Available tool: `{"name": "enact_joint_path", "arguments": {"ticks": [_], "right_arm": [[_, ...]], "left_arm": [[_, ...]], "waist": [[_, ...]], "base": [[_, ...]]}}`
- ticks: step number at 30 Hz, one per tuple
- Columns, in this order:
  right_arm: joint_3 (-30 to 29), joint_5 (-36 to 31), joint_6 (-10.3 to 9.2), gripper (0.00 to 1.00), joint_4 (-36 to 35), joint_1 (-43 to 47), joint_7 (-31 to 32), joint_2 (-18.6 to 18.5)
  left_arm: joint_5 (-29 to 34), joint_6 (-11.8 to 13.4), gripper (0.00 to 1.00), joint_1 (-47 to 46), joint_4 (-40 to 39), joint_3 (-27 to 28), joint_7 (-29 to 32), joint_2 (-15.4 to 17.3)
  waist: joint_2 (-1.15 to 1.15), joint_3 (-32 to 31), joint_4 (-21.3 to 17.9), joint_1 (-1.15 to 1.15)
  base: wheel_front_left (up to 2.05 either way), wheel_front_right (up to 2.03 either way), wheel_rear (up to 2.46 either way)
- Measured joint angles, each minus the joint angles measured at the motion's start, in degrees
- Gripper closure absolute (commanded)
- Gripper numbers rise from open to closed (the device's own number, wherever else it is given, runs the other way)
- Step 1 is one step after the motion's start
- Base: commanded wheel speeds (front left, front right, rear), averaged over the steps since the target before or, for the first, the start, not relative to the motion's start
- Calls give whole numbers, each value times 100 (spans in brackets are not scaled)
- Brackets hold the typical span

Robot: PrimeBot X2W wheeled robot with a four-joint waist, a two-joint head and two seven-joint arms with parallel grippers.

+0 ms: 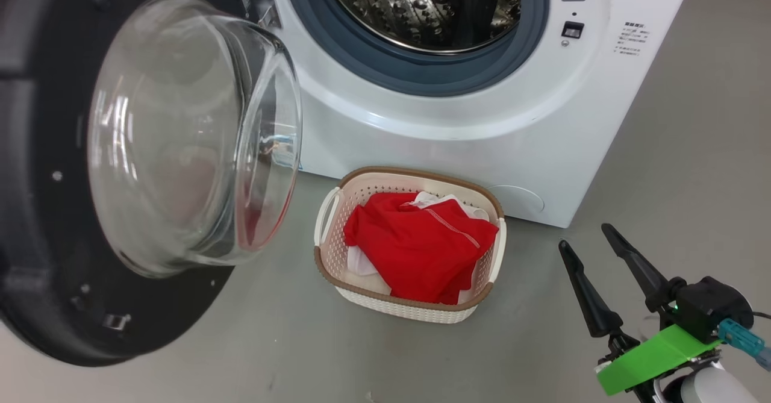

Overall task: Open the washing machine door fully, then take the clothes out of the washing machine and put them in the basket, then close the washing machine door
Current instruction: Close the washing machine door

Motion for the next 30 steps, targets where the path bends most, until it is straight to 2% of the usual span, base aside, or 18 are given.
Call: {"name": "enact_joint_path", "arguments": {"ticks": [6,12,15,22,30], "right_arm": [[-107,0,0,0,-31,193,0,3],[-204,-1,0,0,-59,226,0,34],[-212,-4,0,0,-64,227,0,53],[-226,-38,0,0,-70,230,0,78],[-226,-38,0,0,-79,227,0,102]], "left_arm": [[-370,0,100,437,-1001,-193,193,-54],[-538,0,100,750,-1841,-469,101,-213],[-538,1,100,857,-2176,-650,-78,-256],[-604,4,100,932,-2793,-1105,-547,-602],[-316,-1,100,913,-3029,-1711,-1591,-1004]], "waist": [[0,-65,-83,0],[0,-79,-209,0],[0,-76,-288,0],[0,-81,-463,0],[0,-41,-750,0]], "base": [[0,0,0],[0,0,0],[0,0,0],[0,0,0],[0,0,0]]}}
